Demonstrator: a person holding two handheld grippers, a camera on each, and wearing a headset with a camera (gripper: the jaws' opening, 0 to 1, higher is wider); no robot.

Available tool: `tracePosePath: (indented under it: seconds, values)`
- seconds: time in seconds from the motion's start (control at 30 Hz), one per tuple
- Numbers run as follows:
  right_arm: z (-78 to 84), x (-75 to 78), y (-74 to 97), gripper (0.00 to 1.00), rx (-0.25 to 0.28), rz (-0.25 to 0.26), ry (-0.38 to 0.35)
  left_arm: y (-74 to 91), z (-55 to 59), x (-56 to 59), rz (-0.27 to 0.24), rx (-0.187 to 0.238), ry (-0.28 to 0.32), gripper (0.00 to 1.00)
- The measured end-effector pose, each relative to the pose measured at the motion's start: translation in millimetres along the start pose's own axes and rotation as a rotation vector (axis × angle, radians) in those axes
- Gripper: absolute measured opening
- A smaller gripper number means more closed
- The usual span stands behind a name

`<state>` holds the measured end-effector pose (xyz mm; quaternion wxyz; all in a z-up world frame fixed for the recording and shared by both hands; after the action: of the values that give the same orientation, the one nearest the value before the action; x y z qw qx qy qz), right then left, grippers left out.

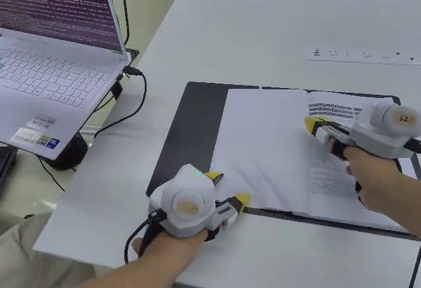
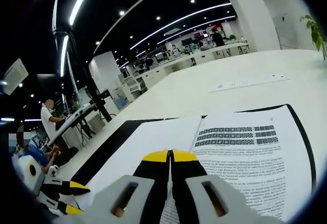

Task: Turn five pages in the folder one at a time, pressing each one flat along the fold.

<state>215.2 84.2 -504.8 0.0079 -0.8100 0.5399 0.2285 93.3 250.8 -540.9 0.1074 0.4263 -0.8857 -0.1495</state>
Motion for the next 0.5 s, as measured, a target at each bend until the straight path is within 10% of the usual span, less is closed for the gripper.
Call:
tracePosePath:
  seconds: [0.5]
  values:
    - [-7.9, 22.7, -44.4, 0.0, -0.009, 0.032, 0.049, -0.1, -0.1, -1.0, -0.002, 0.016, 0.01, 0.37]
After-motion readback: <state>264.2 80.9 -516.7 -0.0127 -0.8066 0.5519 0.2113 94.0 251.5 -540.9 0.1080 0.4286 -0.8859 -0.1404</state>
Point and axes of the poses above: the centre of the closed fingertips' face, and the gripper's own axes: y roughly backward along the fingers, x roughly to its right, z roughly out of its underside, the point moved 3 cm from there along y, roughly backward along the fingers, and after that the axes turned 8 degrees about x, right-handed, at the moved point
